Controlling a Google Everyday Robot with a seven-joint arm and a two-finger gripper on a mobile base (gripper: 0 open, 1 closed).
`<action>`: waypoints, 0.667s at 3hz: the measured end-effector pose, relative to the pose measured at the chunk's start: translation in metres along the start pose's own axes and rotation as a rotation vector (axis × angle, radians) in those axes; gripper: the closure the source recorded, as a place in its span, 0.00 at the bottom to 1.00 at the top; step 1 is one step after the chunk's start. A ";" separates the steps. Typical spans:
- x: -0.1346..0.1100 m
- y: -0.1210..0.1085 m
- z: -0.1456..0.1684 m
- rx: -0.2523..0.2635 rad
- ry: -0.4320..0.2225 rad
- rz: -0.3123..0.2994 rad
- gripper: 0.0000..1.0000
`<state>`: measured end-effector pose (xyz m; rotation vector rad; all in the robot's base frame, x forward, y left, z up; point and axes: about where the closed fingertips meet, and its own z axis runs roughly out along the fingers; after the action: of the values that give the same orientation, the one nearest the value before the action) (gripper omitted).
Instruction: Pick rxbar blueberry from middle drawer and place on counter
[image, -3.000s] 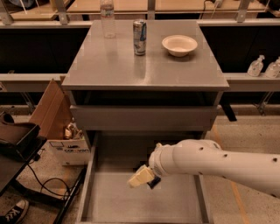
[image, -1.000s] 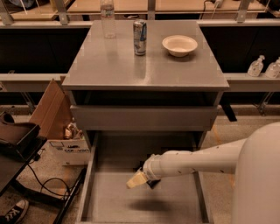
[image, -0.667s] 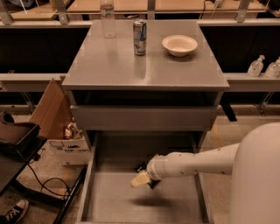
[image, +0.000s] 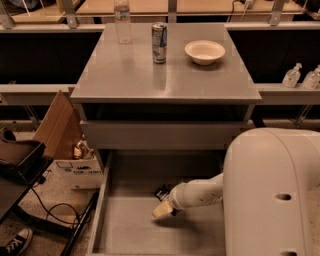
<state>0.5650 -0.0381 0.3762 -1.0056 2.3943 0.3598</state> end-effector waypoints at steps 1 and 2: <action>0.005 0.000 0.021 0.012 0.018 0.000 0.00; 0.012 0.004 0.041 0.015 0.052 0.007 0.18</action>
Offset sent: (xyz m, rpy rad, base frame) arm 0.0053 0.0209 -0.0644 -0.0761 0.0576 -0.0199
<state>0.5697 -0.0248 0.3353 -1.0122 2.4439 0.3206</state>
